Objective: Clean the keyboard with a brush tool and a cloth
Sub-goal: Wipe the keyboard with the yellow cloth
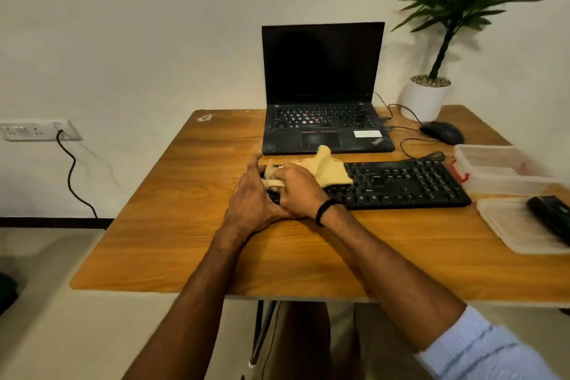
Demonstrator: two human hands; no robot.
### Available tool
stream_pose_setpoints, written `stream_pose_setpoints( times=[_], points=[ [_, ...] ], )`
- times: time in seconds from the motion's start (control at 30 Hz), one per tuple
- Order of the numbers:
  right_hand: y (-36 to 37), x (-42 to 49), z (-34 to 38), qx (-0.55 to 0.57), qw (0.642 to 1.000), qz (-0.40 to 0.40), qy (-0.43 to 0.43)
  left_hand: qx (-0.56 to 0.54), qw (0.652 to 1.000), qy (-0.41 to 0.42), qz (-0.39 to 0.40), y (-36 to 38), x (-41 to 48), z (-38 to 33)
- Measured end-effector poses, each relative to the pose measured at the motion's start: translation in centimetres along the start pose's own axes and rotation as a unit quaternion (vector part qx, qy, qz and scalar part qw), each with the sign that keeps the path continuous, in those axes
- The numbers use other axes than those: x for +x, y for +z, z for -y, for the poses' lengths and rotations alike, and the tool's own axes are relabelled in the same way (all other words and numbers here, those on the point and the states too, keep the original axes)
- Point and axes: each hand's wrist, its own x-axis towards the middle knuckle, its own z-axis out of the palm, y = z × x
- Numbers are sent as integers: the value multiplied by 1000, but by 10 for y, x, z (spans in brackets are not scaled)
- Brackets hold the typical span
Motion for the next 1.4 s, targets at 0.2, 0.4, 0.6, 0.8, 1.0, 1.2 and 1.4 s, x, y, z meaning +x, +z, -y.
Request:
stream_pose_setpoints(
  times=[0.2, 0.4, 0.6, 0.8, 1.0, 1.2, 1.4],
  points=[
    [-16, 17, -32, -31, 994, -42, 94, -17, 1000, -1, -4, 1, 0, -2],
    [-1, -4, -2, 18, 999, 21, -21, -8, 1000, 10, -1, 2, 1, 3],
    [-9, 17, -24, -25, 991, -70, 109, -21, 1000, 7, 0, 3, 1, -1],
    [-16, 2, -15, 80, 995, 54, 27, -31, 1000, 1, 2, 2, 0, 4],
    [-31, 31, -43, -10, 967, -153, 201, 2, 1000, -2, -1, 6, 1, 3],
    [2, 36, -4, -46, 997, -43, 36, 7, 1000, -5, -9, 5, 2, 3],
    [-22, 29, -29, -110, 990, -46, 81, -5, 1000, -18, -20, 4, 1, 5]
  ],
)
